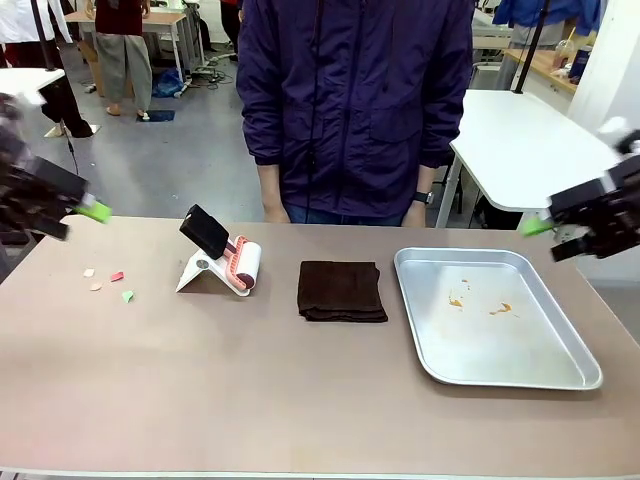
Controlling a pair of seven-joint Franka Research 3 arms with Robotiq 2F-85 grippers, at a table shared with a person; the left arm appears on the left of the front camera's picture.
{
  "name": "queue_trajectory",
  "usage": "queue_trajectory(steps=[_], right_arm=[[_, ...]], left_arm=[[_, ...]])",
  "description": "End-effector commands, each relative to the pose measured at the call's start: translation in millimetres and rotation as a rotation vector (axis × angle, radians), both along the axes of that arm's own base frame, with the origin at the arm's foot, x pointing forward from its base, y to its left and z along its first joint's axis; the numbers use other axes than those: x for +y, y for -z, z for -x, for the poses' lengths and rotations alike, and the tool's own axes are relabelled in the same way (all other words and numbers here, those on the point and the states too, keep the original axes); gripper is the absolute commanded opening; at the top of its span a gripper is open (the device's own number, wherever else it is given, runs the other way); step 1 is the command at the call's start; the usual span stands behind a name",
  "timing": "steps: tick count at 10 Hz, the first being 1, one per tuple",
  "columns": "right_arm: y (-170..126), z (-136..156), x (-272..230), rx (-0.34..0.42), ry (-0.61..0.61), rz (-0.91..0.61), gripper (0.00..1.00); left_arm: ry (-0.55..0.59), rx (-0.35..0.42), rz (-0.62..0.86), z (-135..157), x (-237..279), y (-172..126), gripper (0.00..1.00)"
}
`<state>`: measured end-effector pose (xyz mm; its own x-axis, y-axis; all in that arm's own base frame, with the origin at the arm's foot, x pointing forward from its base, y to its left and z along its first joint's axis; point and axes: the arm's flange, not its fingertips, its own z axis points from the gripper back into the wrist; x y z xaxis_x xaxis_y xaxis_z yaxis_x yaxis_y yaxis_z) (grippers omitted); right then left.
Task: Clean the surface of the table.
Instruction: Hold the Lint Roller with your left hand and the towel with your right hand.
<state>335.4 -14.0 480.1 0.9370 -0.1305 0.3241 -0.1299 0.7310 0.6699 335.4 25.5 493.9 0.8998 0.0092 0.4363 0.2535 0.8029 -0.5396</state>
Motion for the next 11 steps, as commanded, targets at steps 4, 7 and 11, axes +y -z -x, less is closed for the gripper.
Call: queue_trajectory(steps=[4, 7, 11], right_arm=[[52, 44, -97, -0.107, 0.241, -0.339, 1.0], [71, 49, -126, -0.102, 0.333, -0.423, 1.0], [57, 28, -156, -0.067, 0.355, -0.419, 1.0]], left_arm=[[-0.221, -0.042, 0.307, 69, 115, 75, 1.0], [-0.384, -0.016, 0.393, 96, 149, 106, 1.0], [-0.416, 0.015, 0.383, 67, 200, 79, 1.0]])
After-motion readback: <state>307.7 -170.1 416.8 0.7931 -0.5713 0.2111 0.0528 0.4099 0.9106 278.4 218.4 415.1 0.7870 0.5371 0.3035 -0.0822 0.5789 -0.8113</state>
